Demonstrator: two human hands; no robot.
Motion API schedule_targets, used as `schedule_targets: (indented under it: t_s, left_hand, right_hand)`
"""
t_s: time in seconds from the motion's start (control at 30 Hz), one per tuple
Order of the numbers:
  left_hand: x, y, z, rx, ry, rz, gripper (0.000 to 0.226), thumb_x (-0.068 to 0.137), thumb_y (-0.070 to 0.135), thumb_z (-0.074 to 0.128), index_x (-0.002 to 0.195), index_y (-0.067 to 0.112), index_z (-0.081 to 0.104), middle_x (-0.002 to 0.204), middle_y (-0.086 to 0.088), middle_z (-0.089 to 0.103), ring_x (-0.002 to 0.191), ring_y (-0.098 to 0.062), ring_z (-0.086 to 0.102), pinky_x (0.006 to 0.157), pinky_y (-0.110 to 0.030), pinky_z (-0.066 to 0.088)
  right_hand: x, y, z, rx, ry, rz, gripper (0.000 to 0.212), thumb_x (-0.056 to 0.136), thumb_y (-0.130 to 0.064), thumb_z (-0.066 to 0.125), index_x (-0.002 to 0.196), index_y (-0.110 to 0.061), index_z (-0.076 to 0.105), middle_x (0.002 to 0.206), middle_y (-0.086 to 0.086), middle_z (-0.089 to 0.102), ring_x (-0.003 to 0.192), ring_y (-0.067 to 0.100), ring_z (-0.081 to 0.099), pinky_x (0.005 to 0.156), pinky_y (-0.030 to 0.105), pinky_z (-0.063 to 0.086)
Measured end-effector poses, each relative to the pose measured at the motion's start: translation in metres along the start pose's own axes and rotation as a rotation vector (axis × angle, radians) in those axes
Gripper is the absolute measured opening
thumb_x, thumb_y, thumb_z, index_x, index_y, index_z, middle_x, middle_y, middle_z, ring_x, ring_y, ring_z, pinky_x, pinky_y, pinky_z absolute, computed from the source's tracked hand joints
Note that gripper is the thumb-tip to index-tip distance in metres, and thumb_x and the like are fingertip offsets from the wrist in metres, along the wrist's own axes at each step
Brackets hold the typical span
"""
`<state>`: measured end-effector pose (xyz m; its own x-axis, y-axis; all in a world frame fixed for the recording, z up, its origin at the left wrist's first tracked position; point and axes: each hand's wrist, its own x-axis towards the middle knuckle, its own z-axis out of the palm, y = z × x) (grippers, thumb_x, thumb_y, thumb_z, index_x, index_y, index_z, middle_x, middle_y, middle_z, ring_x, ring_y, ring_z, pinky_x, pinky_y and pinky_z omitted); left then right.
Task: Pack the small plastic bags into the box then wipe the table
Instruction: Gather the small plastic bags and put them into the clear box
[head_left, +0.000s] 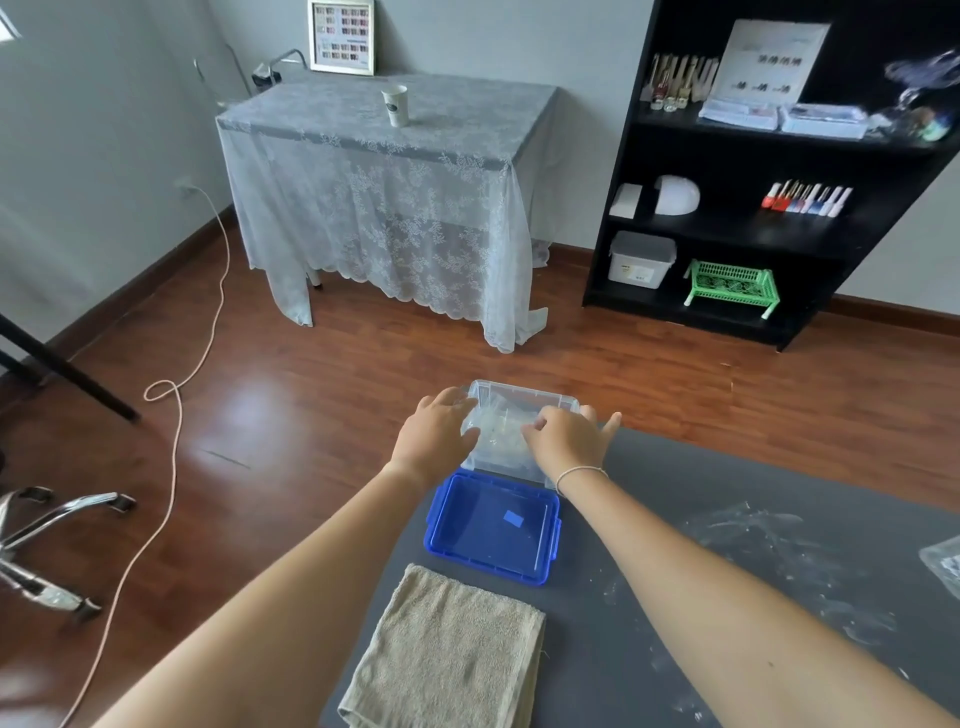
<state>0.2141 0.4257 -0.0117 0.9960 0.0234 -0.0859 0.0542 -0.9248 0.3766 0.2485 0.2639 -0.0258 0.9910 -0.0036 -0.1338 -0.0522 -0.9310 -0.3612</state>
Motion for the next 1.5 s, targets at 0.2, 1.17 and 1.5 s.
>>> schedule_targets:
  t_s: [0.2, 1.17, 1.5]
  left_hand:
    - [0.001, -0.002, 0.0, -0.007, 0.001, 0.014, 0.045, 0.091, 0.03, 0.049, 0.135, 0.02, 0.044, 0.142, 0.003, 0.041, 0.123, -0.025, 0.04, 0.093, -0.039, 0.048]
    - [-0.017, 0.29, 0.098, -0.081, -0.16, 0.503, 0.044, 0.09, 0.031, 0.051, 0.133, 0.022, 0.047, 0.139, 0.003, 0.044, 0.126, -0.021, 0.038, 0.098, -0.034, 0.041]
    - [-0.048, 0.424, 0.186, -0.091, -0.287, 0.485, 0.041, 0.088, 0.029, 0.051, 0.129, 0.025, 0.05, 0.131, 0.001, 0.05, 0.124, -0.022, 0.042, 0.098, -0.036, 0.041]
  right_hand:
    - [0.0, -0.003, 0.003, -0.113, -0.034, -0.031, 0.031, 0.088, -0.031, 0.041, 0.078, -0.019, 0.068, 0.096, 0.003, 0.07, 0.126, 0.028, 0.038, 0.112, 0.06, -0.003]
    - [-0.149, 0.317, -0.128, 0.288, 0.438, 0.293, 0.014, 0.083, -0.019, 0.063, 0.092, -0.01, 0.069, 0.096, 0.006, 0.072, 0.092, 0.027, 0.062, 0.081, 0.038, 0.049]
    - [-0.199, 0.476, -0.143, 0.167, 0.305, 0.505, 0.034, 0.087, -0.02, 0.057, 0.12, -0.013, 0.056, 0.124, 0.011, 0.055, 0.108, 0.032, 0.053, 0.092, 0.04, 0.044]
